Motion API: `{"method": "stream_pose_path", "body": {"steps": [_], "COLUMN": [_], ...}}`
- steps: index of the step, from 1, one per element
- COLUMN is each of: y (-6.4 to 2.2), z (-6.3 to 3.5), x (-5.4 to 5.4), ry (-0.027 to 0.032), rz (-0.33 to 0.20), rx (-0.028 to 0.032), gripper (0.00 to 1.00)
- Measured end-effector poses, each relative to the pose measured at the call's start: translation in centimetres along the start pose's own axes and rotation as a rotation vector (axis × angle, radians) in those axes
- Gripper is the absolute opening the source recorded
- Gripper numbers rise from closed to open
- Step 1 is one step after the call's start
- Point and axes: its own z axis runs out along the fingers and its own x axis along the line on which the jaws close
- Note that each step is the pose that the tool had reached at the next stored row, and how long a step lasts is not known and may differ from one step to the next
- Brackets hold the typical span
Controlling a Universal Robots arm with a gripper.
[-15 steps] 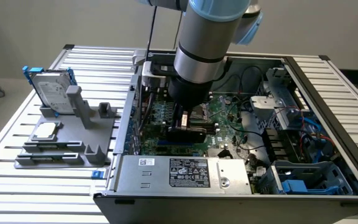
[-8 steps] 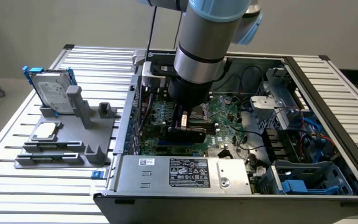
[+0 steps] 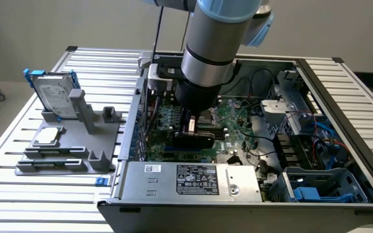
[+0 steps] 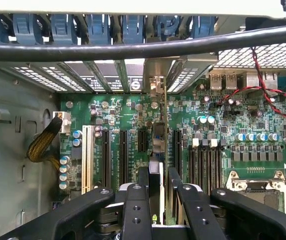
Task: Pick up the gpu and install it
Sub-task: 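Insert the gpu into the slot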
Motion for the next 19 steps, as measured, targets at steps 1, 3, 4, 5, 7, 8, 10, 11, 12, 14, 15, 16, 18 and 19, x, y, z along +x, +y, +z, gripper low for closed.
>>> {"method": "stream_pose_path", "body": {"steps": [1, 3, 4, 5, 7, 8, 10, 11, 12, 14, 15, 16, 18, 19], "y": [0.01, 0.01, 0.01, 0.01, 0.01, 0.01, 0.0, 0.0, 0.0, -0.01, -0.02, -0.02, -0.03, -0.04], "z": [-0.05, -0.07, -0.07, -0.08, -0.09, -0.09, -0.04, -0.01, 0.01, 0.06, 0.08, 0.1, 0.11, 0.11], "x": [0.0, -0.01, -0.01, -0.01, 0.0, 0.0, 0.0, 0.01, 0.02, 0.05, 0.07, 0.08, 0.1, 0.11], "ry": [0.0, -0.0004, -0.0005, -0.0005, 0.0, 0.0002, 0.0, -0.0001, -0.0001, -0.0005, -0.0006, -0.0006, -0.0006, -0.0007], "rz": [0.0, 0.0, 0.0, 0.0, 0.0, 0.0, 0.0, 0.0, 0.0, -0.001, -0.001, -0.001, -0.002, -0.003], "rx": [-0.0002, -0.0002, -0.0004, -0.0008, -0.0022, -0.0031, -0.0057, -0.0064, -0.0069, -0.0077, -0.0082, -0.0086, -0.0096, -0.01], "gripper": [0.27, 0.27, 0.27, 0.27, 0.27, 0.27, 0.27, 0.27, 0.27, 0.27, 0.27, 0.27, 0.27, 0.27]}}
